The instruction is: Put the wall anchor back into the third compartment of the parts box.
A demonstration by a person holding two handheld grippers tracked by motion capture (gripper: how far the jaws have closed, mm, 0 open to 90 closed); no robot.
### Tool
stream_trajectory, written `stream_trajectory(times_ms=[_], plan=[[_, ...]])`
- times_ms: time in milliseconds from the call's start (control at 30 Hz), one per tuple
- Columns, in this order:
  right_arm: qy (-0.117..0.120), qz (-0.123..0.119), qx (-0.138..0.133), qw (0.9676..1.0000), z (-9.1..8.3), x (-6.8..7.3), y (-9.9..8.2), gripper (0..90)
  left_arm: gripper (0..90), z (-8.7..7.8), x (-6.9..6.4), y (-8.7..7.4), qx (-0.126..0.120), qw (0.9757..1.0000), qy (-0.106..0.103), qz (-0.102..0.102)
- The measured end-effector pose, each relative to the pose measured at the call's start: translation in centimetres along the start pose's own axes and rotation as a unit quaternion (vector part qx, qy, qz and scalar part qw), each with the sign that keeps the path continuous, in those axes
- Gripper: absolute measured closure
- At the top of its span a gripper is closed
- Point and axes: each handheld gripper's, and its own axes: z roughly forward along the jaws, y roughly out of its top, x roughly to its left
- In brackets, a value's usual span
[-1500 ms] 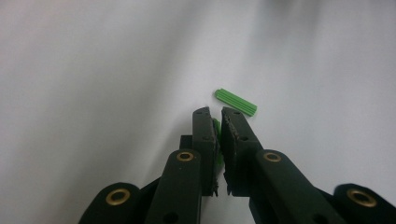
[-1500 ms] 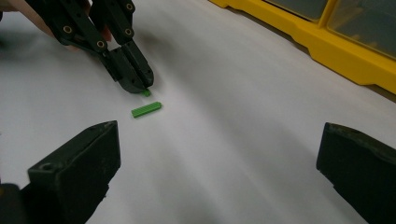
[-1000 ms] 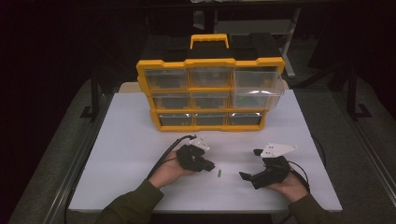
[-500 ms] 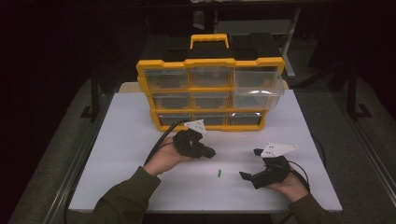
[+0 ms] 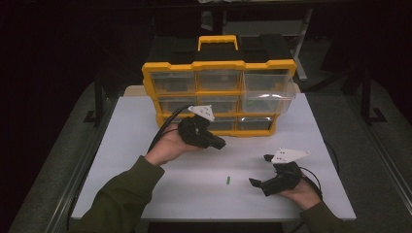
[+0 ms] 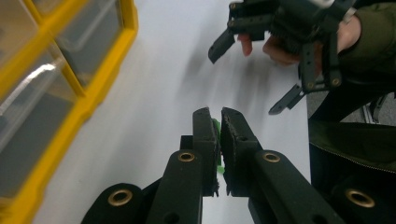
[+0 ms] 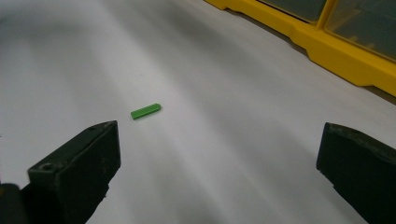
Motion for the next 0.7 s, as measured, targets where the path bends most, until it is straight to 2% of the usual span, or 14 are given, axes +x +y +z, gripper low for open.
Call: stream_trajectory(times_ms=[33, 67, 233, 333, 467, 700], plan=[[0.0, 0.0, 0.0, 1.0, 0.0, 0.0, 0.0, 0.0, 85.6, -0.4, 0.1, 0.3, 0.0, 1.0, -0.001, 0.003], [-0.001, 0.0, 0.0, 1.0, 0.0, 0.0, 0.0, 0.0, 85.6, -0.6, 0.0, 0.6, -0.009, 1.0, -0.001, -0.003], [-0.001, -0.001, 0.0, 1.0, 0.0, 0.0, 0.0, 0.0, 85.5, -1.8, 0.2, 1.9, -0.016, 0.9998, 0.001, 0.008], [-0.001, 0.0, 0.0, 1.0, 0.0, 0.0, 0.0, 0.0, 85.5, -2.8, 0.5, 2.8, -0.022, 0.9997, -0.001, 0.005], [-0.001, -0.001, 0.0, 1.0, 0.1, -0.1, 0.0, 0.0, 85.5, -3.3, 0.8, 3.5, -0.024, 0.9997, -0.007, 0.003], [0.0, 0.0, 0.0, 1.0, 0.1, 0.0, 0.0, 0.0, 85.5, -4.2, 1.0, 4.8, -0.026, 0.9996, -0.005, 0.007]])
